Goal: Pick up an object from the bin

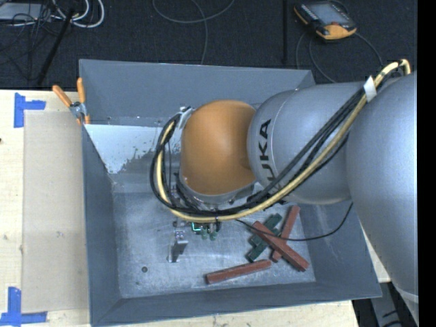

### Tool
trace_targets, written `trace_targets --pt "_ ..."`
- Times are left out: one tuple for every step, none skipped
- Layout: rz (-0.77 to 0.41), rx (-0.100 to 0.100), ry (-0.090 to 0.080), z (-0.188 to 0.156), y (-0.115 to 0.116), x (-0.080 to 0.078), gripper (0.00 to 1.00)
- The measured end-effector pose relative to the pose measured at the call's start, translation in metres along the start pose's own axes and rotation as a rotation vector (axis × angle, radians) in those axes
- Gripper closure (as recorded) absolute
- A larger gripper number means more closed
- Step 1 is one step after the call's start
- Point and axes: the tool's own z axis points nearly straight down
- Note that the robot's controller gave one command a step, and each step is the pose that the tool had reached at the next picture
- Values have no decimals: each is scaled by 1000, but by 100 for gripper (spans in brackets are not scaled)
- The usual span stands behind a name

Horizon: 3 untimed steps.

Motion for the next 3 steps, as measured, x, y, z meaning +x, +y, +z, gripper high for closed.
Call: trace_targets --pt "3 -1 -7 -4 -1 -2 0" --pt "-78 -3 -13 35 -26 -17 0" --pt "-252 0 1 16 -68 -16 0"
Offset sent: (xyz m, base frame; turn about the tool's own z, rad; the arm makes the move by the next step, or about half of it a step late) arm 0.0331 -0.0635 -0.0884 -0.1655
